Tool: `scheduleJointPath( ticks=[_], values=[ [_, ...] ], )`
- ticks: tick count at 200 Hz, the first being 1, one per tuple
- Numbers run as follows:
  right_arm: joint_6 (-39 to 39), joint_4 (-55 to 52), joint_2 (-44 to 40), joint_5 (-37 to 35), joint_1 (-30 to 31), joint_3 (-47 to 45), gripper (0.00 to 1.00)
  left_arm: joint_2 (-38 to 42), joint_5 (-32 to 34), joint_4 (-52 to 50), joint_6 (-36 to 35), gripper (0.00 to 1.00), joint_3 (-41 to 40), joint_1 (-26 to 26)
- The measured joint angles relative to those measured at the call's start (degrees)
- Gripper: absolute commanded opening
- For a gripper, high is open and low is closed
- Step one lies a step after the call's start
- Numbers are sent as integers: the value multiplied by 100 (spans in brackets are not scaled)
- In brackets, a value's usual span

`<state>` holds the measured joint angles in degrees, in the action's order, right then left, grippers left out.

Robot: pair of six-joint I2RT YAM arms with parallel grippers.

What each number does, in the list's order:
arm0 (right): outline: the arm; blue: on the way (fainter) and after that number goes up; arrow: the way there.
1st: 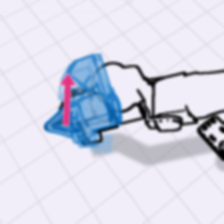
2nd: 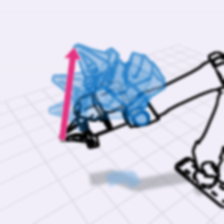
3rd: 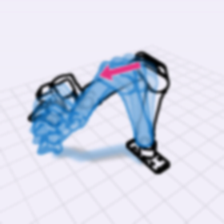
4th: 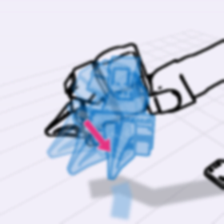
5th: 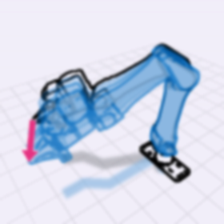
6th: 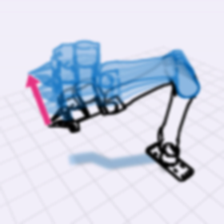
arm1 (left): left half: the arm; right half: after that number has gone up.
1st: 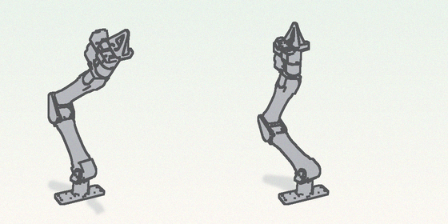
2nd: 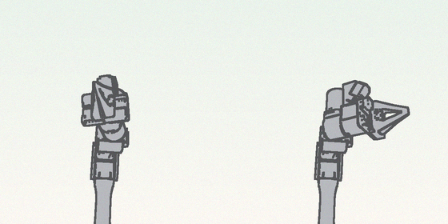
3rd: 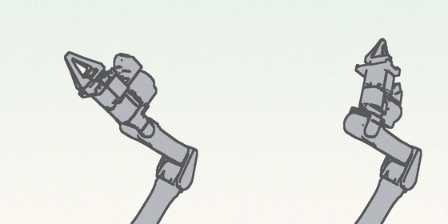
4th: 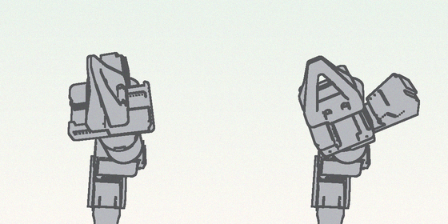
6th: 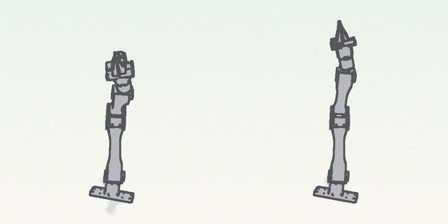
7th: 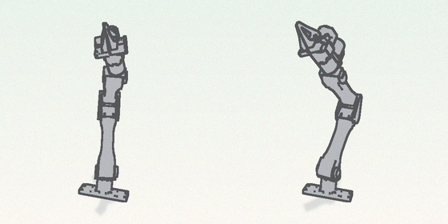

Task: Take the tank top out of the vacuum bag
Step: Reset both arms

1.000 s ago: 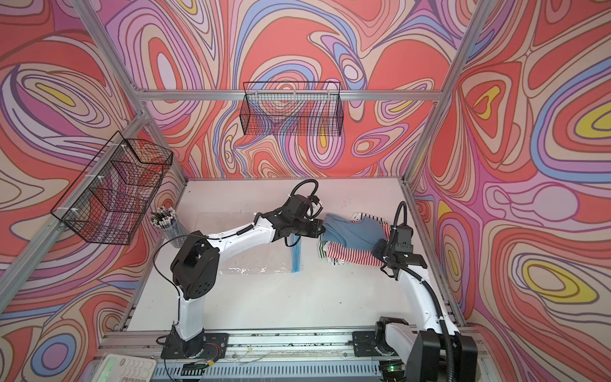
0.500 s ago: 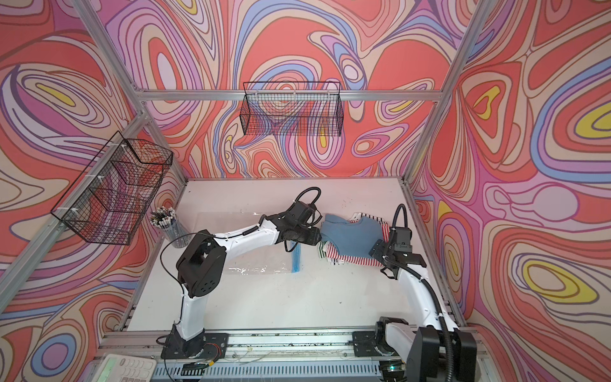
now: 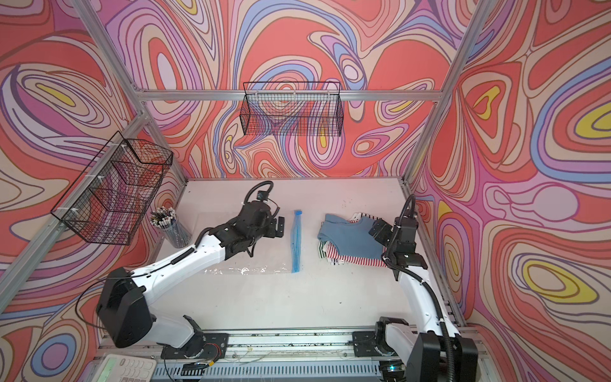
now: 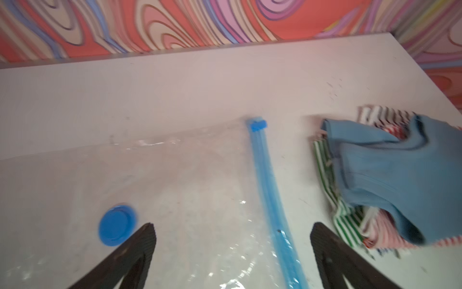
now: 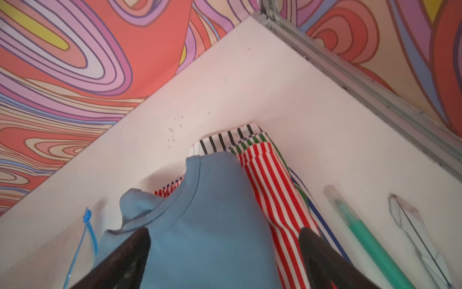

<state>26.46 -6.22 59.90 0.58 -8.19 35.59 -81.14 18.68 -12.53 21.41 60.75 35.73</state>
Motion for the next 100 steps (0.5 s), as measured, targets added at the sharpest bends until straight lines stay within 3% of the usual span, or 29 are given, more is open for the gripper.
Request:
scheduleJointPath(
  ticks=[34,65,100],
  values=[
    [-101,1491,334,-120,0,-649,98,1187,623,992,-553,100,-2009,-1311],
    [-184,2715,468,-389,0,-1436,98,1923,857,2426,-1276,100,-3604,-1504],
    [-387,4142,588,-872,7,-2039,98,1692,953,4011,-2002,100,-4463,-1746]
  ],
)
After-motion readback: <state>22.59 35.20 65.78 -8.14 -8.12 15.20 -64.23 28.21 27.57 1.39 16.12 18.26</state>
